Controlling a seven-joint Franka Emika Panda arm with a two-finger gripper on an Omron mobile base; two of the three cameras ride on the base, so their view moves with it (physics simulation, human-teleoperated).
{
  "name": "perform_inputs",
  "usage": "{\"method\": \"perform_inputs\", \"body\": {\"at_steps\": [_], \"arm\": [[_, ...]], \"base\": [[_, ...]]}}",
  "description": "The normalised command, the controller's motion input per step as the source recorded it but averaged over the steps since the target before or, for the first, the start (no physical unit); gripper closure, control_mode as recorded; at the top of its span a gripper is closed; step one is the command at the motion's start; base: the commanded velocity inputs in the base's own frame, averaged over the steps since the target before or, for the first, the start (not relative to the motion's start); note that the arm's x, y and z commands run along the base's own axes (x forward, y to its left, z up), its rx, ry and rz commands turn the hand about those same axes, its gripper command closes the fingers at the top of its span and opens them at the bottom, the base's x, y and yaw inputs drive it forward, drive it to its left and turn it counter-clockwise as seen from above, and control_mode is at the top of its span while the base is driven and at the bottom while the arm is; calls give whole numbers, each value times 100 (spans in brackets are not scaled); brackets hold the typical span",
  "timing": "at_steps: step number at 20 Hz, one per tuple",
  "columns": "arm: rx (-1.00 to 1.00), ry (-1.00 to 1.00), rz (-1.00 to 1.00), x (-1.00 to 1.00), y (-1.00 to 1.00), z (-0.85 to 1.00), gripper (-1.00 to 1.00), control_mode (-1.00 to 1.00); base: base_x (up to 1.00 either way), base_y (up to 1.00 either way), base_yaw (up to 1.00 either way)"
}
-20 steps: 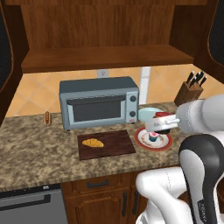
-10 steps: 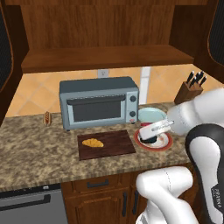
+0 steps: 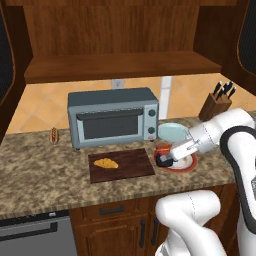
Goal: From the different types of pastries on the counter, select a croissant and place it on the cutting board. Then retrieve a jar of jam from the cabinet and place it alongside the croissant on the cutting board.
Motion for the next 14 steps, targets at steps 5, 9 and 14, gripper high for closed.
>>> {"method": "perform_inputs", "body": {"at_steps": [5,9,14], "arm": [[32,-16,29,22,0,-70,100,-100],[15,-22,27,19,0,-9,100,-100],[2,-27,14,7,-14,1,100,-100]], "base": [[0,0,0],[0,0,0],[0,0,0]]}}
